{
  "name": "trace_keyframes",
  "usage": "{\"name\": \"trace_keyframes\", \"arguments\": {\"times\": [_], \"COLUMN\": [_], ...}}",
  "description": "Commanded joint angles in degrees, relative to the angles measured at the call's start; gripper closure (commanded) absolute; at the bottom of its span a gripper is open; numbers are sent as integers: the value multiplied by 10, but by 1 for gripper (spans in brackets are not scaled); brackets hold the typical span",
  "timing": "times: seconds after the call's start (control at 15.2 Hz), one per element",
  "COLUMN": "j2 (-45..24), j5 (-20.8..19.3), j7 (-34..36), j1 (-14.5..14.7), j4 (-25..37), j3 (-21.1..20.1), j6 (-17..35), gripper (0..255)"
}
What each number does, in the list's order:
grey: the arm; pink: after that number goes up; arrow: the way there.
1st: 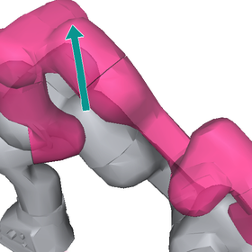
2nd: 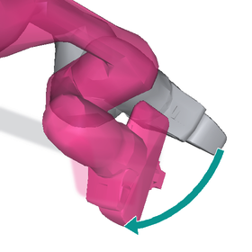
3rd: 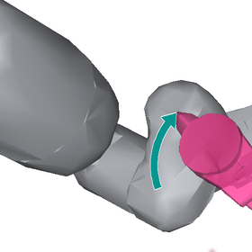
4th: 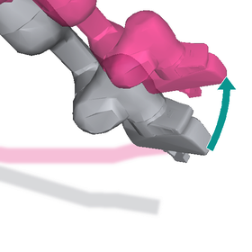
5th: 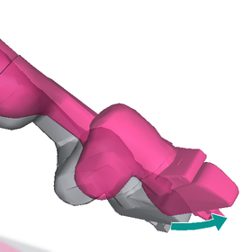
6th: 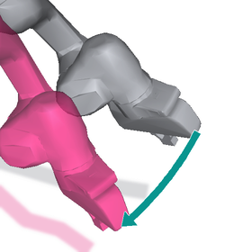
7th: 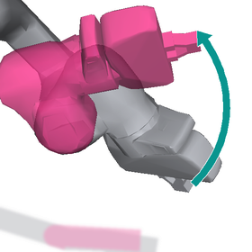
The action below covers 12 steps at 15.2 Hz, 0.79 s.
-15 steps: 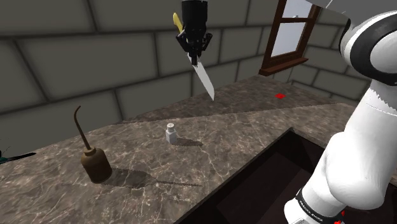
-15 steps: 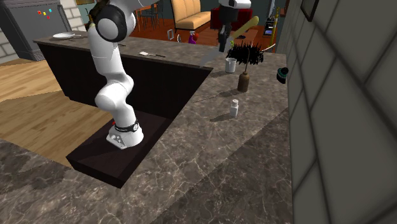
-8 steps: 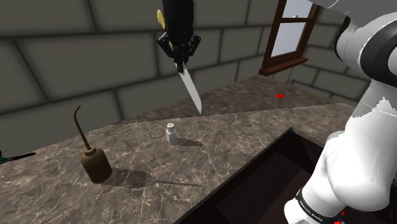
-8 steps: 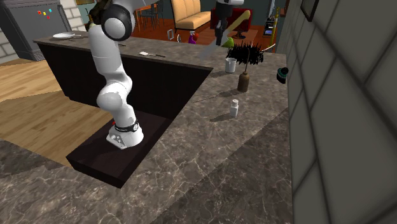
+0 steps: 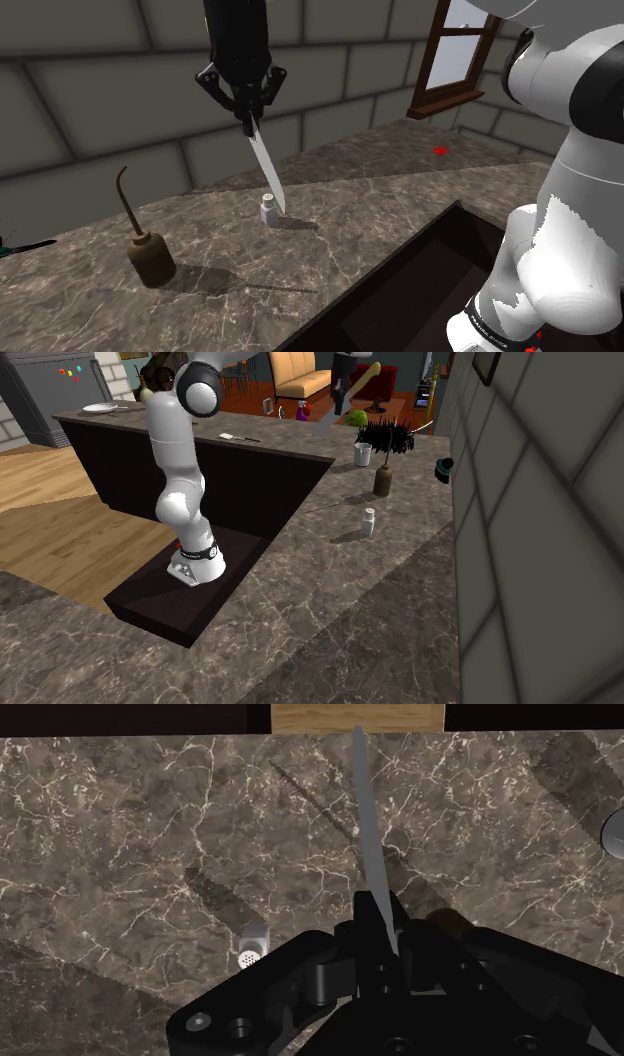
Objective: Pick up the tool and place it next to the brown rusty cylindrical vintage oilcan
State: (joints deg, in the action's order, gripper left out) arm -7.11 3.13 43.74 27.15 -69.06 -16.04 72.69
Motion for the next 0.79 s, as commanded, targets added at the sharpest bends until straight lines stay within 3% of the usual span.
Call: {"name": "trace_keyframes", "arguments": {"times": [0.0,0.46,0.73], "j2": [-23,-116,-81], "j5": [-6,-42,-29], "j7": [35,132,123], "j1": [22,102,88], "j4": [32,158,72], "j3": [-15,-49,-47], "j6": [-7,-37,14], "gripper": [255,255,255]}}
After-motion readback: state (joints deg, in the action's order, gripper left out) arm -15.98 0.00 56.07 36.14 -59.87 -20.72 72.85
